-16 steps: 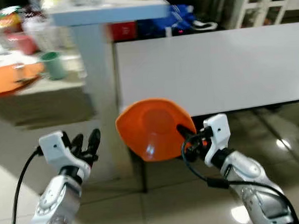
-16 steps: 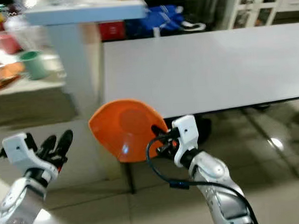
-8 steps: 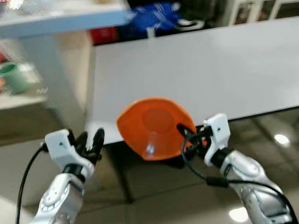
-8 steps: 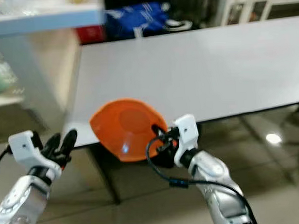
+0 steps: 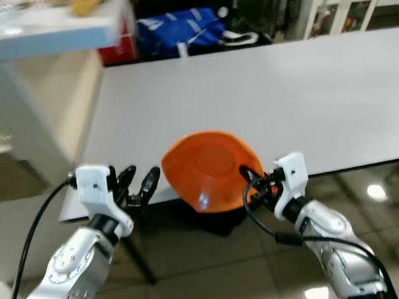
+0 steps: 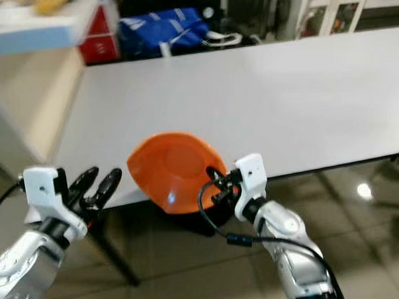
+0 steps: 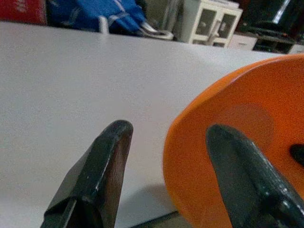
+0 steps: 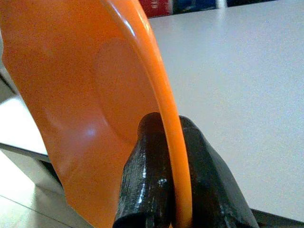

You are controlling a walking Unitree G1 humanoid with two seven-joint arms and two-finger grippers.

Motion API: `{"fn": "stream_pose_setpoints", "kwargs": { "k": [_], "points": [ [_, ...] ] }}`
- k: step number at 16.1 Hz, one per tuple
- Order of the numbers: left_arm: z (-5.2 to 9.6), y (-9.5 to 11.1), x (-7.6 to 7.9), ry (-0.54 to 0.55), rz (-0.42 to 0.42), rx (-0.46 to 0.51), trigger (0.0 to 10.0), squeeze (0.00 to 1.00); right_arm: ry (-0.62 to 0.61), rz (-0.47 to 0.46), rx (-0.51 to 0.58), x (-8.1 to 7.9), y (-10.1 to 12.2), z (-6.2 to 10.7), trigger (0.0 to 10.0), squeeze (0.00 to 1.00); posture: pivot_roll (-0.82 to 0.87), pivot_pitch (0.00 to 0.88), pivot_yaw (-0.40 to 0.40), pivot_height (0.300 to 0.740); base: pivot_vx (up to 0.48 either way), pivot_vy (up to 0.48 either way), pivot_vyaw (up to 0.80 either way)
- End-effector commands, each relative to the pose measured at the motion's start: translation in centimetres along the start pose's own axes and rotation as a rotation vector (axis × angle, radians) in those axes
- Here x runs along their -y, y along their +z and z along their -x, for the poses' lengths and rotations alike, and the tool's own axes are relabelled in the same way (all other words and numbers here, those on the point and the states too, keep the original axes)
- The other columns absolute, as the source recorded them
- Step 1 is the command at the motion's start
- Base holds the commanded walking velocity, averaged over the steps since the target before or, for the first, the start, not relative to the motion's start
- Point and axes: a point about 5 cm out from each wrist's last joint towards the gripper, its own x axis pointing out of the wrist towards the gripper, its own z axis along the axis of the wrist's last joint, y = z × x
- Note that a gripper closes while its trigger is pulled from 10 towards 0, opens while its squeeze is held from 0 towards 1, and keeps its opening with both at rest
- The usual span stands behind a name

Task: Setting the table

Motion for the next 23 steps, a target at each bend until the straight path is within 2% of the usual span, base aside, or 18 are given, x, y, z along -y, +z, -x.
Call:
{"fn": "stream_pose_setpoints", "kwargs": {
  "k": [1,6,19,20,23],
  "points": [
    [0.1,0.1,-0.2,0.007,-0.022,-0.010,10.0,0.00,0.002,0.026,0.051,0.0,1.0,-0.2,0.0,0.00,-0.10,0.000,0.082,0.740,0.300,-0.371,0.00],
    [-0.6,0.1,-0.3,0.008,-0.041,-0.023,10.0,0.00,0.001,0.028,0.052,-0.1,0.8,-0.2,0.0,0.00,-0.11,0.000,0.091,0.740,0.284,-0.382,0.00],
    [-0.8,-0.3,-0.4,0.018,-0.020,-0.030,10.0,0.00,-0.001,0.029,0.059,-0.4,0.7,-0.1,0.0,0.00,-0.12,0.000,0.095,0.740,0.275,-0.391,0.00],
    [-0.8,-0.2,-0.5,0.022,-0.005,-0.018,10.0,0.00,0.001,0.033,0.067,-0.5,0.9,-0.2,0.0,0.00,-0.12,0.000,0.095,0.740,0.322,-0.352,0.00],
    [-1.1,0.1,-0.8,0.030,-0.001,-0.004,10.0,0.00,0.092,0.002,0.173,-1.5,5.0,-1.6,0.0,0.00,-0.12,0.000,0.099,0.740,0.000,0.000,0.00]
  ]
}}
